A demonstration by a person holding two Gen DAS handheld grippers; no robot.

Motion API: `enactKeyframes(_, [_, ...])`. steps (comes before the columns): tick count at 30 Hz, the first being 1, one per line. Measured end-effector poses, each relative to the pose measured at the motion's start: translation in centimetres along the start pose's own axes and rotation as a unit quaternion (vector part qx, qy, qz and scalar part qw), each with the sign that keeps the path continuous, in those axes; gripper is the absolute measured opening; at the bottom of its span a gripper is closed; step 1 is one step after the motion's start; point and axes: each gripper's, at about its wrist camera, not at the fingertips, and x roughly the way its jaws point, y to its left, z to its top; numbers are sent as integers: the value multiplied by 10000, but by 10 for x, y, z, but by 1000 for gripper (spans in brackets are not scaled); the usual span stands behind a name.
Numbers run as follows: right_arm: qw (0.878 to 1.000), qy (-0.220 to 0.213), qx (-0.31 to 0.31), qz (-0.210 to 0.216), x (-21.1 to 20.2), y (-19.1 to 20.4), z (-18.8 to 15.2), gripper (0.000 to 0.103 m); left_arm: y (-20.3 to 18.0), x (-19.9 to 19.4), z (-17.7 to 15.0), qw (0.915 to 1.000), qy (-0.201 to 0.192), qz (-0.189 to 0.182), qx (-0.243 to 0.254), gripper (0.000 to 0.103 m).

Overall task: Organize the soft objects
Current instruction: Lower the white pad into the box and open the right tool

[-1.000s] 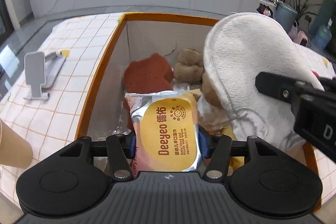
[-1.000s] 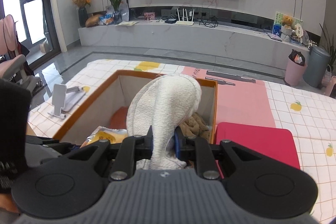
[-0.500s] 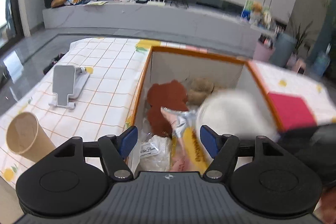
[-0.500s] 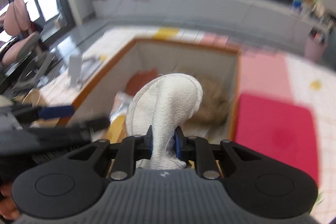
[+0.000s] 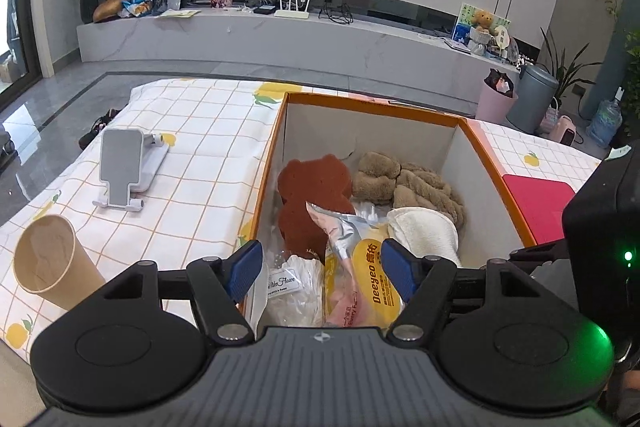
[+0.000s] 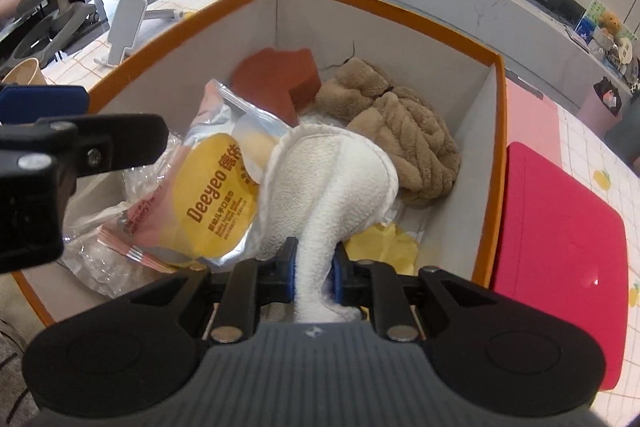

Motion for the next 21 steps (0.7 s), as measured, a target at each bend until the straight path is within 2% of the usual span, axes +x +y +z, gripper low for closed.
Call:
enactKeyframes(1, [10000,-44,-2,-18,-2,-1,1,21,0,0,0,10000,-12,11,-6,80])
enactKeyframes(3, [9998,-189,-65,5,-9,2,-2,38,-1,-1,0,10000,-23,27,-3,80])
enactKeyframes(5, [9991,-383,-130,-119,-20,8,-6,46,-1,-3,0,10000,-30,34,-33,80])
enactKeyframes(6, [9982,-480,-195,-297,-26,12,-8,64,-1,-4,1,10000,-32,33,-52,80])
enactKeyframes(8, [9951,-794,-318,-497,-41,19,-15,86,-1,-7,2,10000,5,46,-83,79])
enactKeyframes(12, [9934,-1078,-68,-393,-66,15,-22,86,-4,-21,5,9997,-202,44,-118,80])
enactKeyframes(15, [9913,-1277,123,-286,-89,9,-29,89,-15,-38,6,9991,-400,139,59,80])
enactKeyframes(21, [9797,-1919,540,-207,-148,-3,-53,92,-43,-85,4,9935,-1107,95,250,85])
